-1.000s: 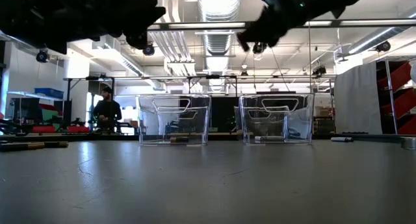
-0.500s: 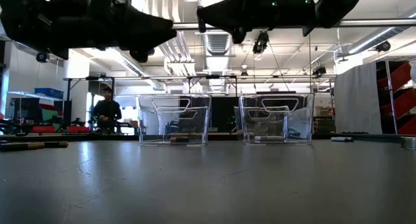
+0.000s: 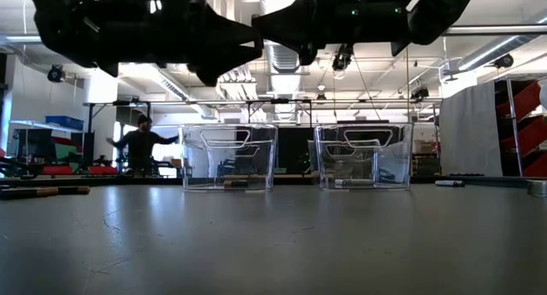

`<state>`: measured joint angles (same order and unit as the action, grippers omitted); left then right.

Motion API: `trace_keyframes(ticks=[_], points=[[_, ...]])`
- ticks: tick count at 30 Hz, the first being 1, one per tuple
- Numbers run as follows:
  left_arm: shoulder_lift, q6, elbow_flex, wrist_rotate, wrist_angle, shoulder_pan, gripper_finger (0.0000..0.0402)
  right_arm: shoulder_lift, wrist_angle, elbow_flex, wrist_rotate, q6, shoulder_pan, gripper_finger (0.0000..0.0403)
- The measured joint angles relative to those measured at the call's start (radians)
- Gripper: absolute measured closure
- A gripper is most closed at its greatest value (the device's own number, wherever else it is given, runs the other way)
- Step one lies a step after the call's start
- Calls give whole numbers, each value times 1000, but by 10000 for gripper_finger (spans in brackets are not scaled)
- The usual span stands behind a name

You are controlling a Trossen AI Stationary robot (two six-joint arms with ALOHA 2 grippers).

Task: Sort batteries
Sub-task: Put the black battery into the left transparent bin

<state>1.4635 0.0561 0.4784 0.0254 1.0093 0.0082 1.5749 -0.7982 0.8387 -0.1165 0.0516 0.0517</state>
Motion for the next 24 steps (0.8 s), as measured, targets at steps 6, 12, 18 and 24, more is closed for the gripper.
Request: trace_keyframes(ticks=[6,12,18,24], points=[[51,34,49,3,1,0,180,0,0,0,-22,-6,-6,362],[45,36,44,2,2,0,215,-1,0,0,-22,-7,-6,360],[43,42,46,13,5,0,274,-1,0,0,-15,-7,-6,362],[44,48,50,17,11,-1,338,-1,8,1,1,-7,-6,360]])
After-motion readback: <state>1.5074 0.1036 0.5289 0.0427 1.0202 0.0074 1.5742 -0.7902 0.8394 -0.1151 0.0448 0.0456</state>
